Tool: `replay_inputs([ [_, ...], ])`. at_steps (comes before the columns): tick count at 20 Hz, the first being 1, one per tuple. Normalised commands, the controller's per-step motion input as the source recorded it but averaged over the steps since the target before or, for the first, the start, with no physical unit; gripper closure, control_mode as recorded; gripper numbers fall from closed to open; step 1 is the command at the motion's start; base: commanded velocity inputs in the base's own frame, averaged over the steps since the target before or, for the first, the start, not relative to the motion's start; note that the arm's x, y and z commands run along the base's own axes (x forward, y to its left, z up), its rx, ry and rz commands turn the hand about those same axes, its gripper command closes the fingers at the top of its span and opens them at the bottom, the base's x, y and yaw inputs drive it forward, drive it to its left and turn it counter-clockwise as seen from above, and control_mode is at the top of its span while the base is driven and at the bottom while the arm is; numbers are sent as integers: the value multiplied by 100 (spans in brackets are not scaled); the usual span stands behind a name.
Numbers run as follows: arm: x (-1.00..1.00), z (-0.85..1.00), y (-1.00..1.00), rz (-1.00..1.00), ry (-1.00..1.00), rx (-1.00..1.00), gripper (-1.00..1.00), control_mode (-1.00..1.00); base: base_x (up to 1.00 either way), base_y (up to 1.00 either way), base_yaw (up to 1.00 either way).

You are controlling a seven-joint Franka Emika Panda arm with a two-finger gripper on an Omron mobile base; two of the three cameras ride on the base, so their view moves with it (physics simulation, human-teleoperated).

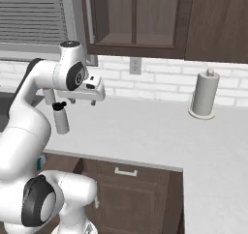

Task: Pick the measuring cup from the drawer and place it on the counter.

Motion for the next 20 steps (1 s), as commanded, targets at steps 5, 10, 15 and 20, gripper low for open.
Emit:
replay_inputs([
  [5,0,0,0,0,0,0,-100,100,0,-59,0],
  [10,0,0,0,0,0,0,-100,100,8,-44,-2],
  [15,0,0,0,0,0,0,-100,100,35,-10,-2],
  [20,0,0,0,0,0,0,-100,100,37,0,0],
])
